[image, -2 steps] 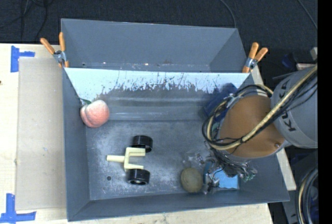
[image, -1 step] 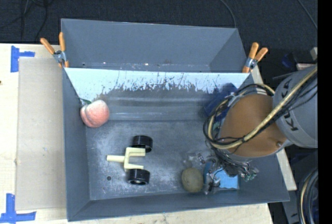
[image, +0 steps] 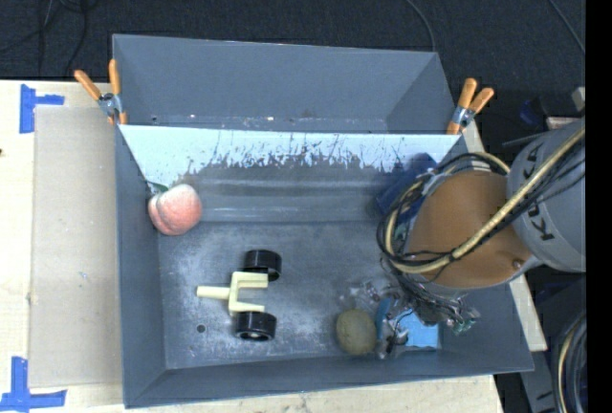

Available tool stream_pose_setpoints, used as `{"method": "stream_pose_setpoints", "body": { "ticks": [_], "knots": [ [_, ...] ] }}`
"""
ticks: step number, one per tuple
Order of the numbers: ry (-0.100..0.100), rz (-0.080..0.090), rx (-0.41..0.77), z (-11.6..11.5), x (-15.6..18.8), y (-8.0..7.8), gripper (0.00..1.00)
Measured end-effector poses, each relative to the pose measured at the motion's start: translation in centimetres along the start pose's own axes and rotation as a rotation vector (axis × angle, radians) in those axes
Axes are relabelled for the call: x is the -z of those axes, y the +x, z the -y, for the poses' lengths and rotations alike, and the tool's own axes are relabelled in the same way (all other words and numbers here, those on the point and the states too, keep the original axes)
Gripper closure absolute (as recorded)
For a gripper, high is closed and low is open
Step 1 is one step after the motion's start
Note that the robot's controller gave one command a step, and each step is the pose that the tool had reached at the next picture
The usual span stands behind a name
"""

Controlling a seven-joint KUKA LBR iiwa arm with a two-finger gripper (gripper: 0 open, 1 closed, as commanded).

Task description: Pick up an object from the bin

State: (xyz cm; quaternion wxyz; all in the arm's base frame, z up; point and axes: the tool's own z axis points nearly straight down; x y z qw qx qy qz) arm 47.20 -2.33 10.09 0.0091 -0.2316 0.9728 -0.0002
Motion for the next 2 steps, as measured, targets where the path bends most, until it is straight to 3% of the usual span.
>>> {"method": "stream_pose_setpoints", "body": {
  "ticks": [1, 2],
  "knots": [
    [-0.003, -0.005, -0.001, -0.1, 2.0, 0.1, 1.0],
    [0.001, 0.003, -0.002, 0.0, 3.7, -0.1, 1.0]
  ]
}}
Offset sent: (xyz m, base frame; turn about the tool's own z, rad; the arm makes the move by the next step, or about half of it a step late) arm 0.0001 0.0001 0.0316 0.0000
